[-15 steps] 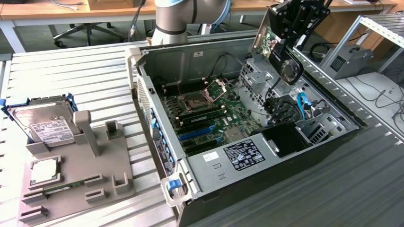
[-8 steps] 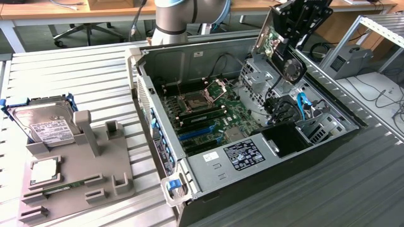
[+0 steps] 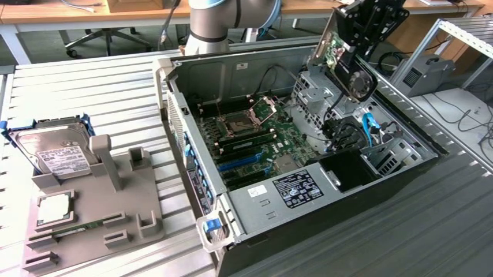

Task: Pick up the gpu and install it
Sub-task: 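Pick up the gpu and move the gpu toward the slot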

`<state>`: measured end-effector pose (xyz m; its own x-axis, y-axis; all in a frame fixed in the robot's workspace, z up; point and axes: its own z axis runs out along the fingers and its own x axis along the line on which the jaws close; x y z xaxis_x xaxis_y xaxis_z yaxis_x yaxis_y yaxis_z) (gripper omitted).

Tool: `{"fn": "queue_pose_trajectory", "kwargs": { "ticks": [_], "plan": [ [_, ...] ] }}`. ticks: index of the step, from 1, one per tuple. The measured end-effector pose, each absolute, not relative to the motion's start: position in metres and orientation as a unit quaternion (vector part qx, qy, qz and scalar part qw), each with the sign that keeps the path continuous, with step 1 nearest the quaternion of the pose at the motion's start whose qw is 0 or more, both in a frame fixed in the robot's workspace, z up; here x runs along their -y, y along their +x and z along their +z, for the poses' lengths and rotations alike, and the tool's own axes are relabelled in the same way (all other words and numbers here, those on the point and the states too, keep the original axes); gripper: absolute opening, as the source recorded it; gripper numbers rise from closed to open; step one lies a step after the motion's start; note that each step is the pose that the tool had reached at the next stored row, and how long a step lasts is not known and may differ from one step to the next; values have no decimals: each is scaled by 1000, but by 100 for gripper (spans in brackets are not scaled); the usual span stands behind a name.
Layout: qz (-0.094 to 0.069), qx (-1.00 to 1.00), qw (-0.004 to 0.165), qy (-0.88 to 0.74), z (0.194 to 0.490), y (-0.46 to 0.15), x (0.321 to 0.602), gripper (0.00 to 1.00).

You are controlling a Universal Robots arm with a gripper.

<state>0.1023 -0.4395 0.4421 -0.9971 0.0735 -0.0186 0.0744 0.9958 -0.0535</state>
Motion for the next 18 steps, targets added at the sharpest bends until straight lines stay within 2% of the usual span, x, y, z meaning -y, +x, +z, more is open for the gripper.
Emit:
{"fn": "queue_pose_trajectory", "kwargs": {
  "ticks": [18],
  "plan": [
    [-28,-999,8,37,442,116,434,26]
  ]
}}
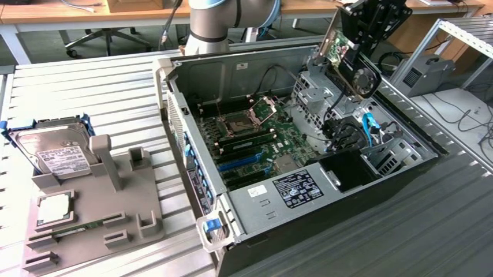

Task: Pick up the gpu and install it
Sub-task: 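Pick up the gpu and move the gpu toward the slot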

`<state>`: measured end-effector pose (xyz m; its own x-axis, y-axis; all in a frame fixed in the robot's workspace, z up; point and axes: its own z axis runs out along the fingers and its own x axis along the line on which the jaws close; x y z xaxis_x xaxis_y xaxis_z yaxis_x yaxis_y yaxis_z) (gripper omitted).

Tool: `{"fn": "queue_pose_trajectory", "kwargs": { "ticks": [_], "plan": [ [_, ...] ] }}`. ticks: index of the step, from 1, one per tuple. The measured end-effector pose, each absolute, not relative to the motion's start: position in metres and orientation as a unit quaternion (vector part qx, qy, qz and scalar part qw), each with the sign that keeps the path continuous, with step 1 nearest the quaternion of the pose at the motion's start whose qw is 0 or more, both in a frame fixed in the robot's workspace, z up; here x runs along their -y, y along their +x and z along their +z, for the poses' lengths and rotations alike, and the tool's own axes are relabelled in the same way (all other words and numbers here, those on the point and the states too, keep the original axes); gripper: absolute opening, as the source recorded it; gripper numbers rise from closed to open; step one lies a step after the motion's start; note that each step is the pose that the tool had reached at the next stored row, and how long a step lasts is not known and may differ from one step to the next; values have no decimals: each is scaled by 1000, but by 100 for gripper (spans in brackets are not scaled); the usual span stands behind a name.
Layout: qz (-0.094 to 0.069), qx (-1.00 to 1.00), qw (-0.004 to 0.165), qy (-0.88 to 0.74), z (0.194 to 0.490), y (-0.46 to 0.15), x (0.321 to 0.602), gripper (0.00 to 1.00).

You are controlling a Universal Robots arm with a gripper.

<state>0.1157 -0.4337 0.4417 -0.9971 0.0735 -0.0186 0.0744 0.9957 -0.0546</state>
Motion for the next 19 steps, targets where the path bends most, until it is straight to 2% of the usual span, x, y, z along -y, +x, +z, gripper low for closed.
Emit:
{"fn": "queue_pose_trajectory", "kwargs": {
  "ticks": [19],
  "plan": [
    [-28,-999,8,37,440,101,434,26]
  ]
}}
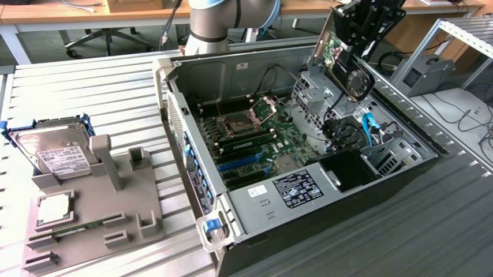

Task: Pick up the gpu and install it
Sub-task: 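Pick up the gpu and move the gpu toward the slot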

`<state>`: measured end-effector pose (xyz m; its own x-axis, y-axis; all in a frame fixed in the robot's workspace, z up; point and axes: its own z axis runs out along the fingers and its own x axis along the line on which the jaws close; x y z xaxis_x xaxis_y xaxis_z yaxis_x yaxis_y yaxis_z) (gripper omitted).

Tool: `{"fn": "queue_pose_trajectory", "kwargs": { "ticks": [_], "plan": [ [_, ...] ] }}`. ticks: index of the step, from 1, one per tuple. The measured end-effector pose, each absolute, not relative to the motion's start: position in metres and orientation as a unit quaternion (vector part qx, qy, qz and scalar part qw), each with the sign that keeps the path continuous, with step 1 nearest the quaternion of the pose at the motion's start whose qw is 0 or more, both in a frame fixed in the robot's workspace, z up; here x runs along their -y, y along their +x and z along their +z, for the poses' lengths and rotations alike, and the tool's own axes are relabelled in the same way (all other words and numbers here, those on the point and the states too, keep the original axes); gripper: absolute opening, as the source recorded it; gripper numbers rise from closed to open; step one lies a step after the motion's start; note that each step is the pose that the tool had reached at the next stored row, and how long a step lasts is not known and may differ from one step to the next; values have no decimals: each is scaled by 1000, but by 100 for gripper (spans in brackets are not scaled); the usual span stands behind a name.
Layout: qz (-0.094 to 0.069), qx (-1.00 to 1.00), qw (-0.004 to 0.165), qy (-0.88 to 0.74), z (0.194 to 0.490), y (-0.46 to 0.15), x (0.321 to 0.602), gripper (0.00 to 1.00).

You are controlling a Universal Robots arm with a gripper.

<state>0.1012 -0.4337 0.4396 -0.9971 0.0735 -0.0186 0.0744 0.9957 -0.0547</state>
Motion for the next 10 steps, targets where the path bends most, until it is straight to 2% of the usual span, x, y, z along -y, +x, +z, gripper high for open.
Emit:
{"fn": "queue_pose_trajectory", "kwargs": {
  "ticks": [10],
  "plan": [
    [-28,-999,8,37,438,99,434,26]
  ]
}}
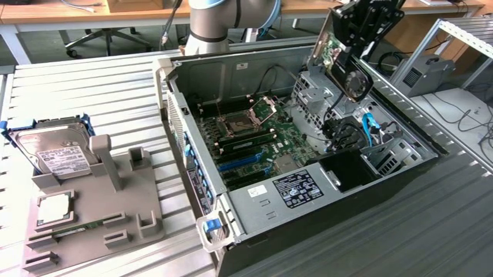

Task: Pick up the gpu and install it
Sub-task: 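Pick up the gpu and move the gpu toward the slot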

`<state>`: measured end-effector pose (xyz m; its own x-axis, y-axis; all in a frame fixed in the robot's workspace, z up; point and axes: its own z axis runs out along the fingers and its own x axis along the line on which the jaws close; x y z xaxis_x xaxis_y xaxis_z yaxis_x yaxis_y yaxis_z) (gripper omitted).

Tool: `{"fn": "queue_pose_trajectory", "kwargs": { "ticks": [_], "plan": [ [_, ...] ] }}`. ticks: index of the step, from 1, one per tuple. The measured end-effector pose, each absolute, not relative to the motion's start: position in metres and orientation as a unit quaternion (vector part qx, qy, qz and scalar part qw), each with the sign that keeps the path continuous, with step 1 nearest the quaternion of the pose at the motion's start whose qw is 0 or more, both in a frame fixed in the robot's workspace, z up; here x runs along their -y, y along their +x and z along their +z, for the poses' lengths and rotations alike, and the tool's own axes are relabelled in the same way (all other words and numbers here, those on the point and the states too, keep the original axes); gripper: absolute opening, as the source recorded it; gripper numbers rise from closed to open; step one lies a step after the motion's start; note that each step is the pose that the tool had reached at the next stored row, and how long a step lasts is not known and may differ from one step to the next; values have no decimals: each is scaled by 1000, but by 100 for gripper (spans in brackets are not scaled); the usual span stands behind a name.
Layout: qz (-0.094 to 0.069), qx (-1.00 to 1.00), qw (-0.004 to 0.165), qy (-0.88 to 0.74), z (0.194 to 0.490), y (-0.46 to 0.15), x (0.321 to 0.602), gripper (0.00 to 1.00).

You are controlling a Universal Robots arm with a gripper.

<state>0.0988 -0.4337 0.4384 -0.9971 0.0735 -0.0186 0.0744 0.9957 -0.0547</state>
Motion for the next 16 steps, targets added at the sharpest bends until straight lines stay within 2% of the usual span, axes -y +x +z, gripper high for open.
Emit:
{"fn": "queue_pose_trajectory", "kwargs": {
  "ticks": [16],
  "plan": [
    [-28,-999,8,37,436,94,434,26]
  ]
}}
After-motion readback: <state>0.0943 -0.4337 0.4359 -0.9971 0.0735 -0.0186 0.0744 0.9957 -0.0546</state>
